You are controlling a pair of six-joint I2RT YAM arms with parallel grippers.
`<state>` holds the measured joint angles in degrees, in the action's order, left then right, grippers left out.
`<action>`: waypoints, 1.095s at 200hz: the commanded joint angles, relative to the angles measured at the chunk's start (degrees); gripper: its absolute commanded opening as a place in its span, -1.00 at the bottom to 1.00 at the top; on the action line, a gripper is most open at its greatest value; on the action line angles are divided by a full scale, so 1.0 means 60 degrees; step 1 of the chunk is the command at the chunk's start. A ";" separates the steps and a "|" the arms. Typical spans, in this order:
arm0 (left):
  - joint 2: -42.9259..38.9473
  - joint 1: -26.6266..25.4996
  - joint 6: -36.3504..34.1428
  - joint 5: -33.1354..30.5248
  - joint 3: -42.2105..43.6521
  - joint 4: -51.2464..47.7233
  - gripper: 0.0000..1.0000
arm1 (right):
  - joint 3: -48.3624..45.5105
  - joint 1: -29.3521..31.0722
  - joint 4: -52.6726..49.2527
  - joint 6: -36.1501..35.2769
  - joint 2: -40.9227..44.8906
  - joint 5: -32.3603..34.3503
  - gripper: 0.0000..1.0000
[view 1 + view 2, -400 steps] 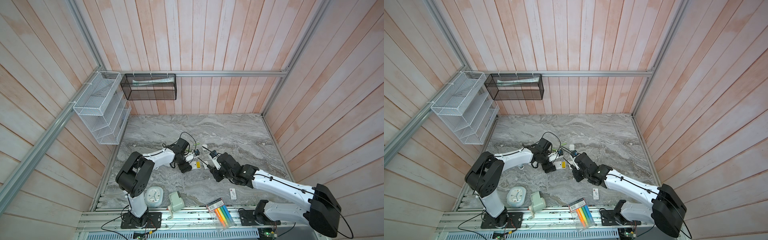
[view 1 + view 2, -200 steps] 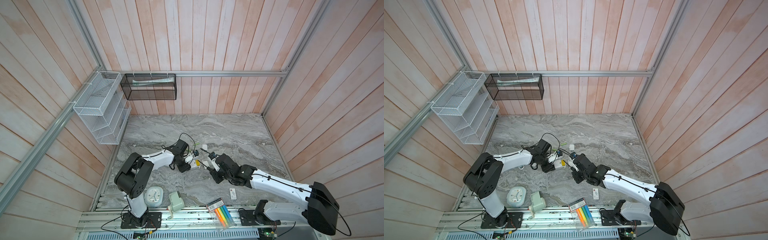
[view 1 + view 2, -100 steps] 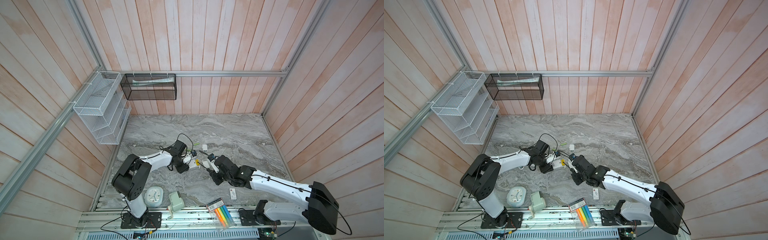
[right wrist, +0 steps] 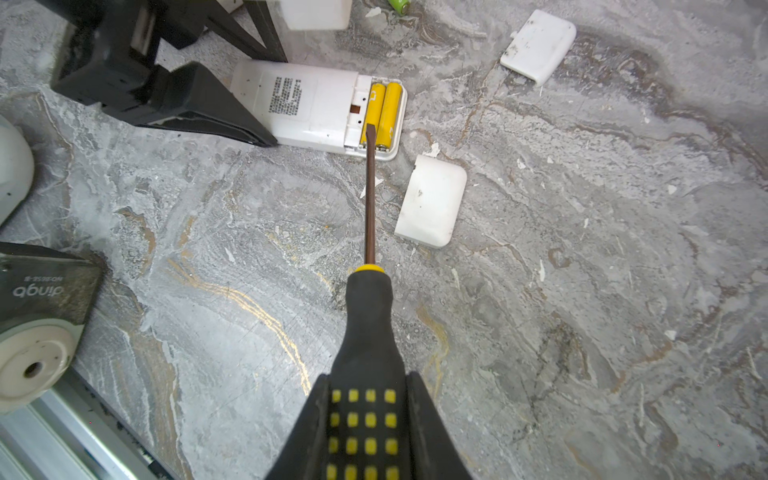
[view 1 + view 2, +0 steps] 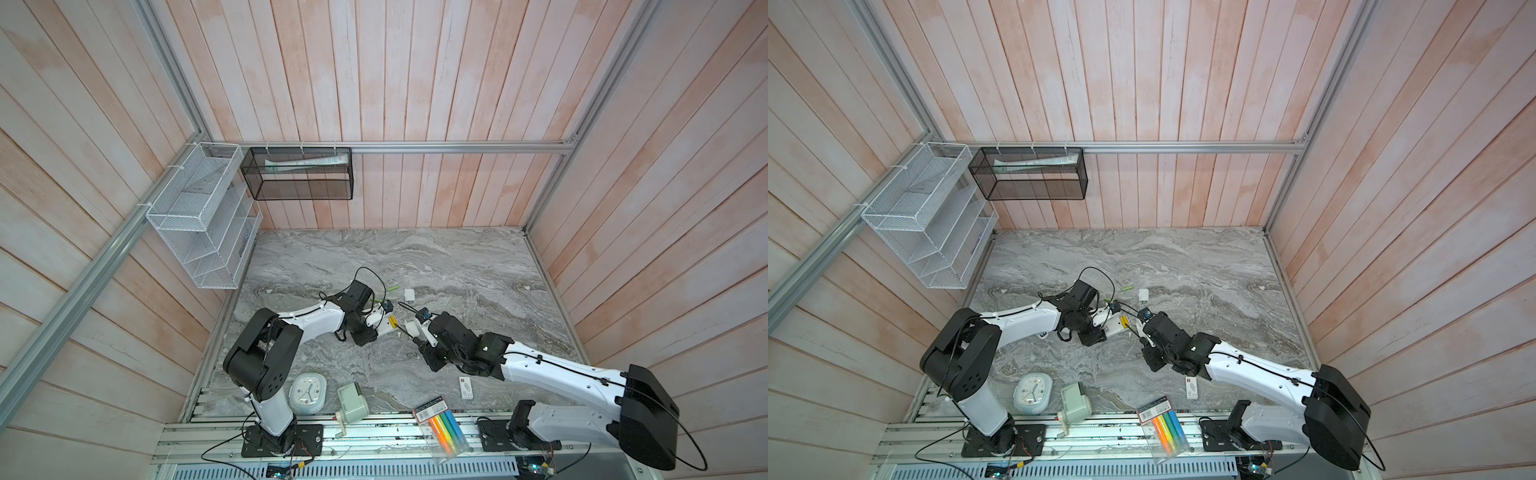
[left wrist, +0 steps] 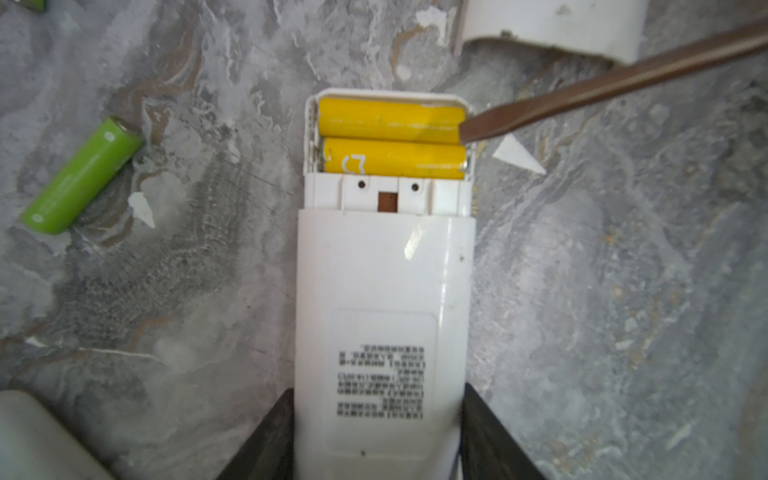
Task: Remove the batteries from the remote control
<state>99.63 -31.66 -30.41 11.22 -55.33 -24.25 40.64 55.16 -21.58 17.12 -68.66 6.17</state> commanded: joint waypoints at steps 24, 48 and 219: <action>0.0049 0.0100 -0.0052 -0.0476 0.0050 -0.0618 0.17 | -0.0123 0.0136 -0.0213 0.0235 -0.0053 0.0303 -1.00; 0.0090 0.0106 -0.0056 -0.0452 0.0025 -0.0620 0.17 | -0.0136 0.0153 -0.0175 0.0243 -0.0156 0.0319 -1.00; 0.0079 0.0098 -0.0298 0.0000 0.0068 -0.0733 0.12 | -0.0455 0.0266 0.0766 0.0178 -0.0680 0.0305 -1.00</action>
<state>99.63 -31.55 -30.81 11.44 -55.37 -24.60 39.33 56.36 -20.36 18.00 -70.83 7.31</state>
